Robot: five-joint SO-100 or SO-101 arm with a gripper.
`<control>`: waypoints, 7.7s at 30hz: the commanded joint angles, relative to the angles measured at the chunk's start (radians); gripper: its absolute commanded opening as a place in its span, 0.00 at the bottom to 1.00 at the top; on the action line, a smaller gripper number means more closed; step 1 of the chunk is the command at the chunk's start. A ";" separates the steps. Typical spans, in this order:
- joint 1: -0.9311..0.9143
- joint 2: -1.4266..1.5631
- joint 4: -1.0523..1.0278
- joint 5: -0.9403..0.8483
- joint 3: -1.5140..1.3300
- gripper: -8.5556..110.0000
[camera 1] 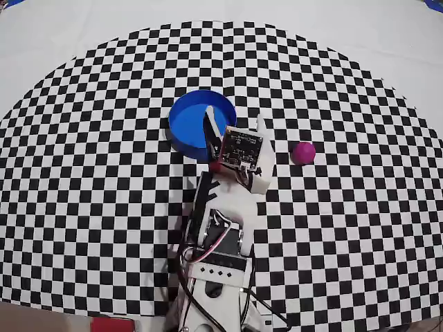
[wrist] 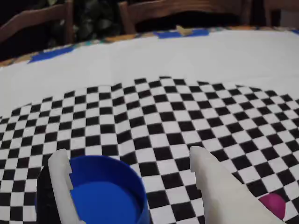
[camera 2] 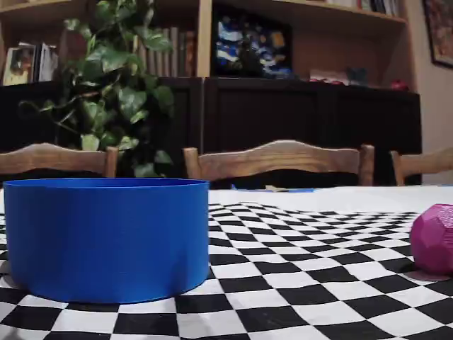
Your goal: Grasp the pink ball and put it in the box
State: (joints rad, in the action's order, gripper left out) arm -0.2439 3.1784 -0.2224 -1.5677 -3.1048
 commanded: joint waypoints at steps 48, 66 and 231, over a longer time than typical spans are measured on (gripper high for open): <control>-0.373 -0.031 0.015 -0.011 -0.008 0.32; -0.387 -0.195 0.126 -0.006 0.005 0.32; -0.428 -1.534 0.241 0.020 0.707 0.32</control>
State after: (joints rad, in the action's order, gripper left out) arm -0.6734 1.6429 0.0031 -1.5570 -2.4559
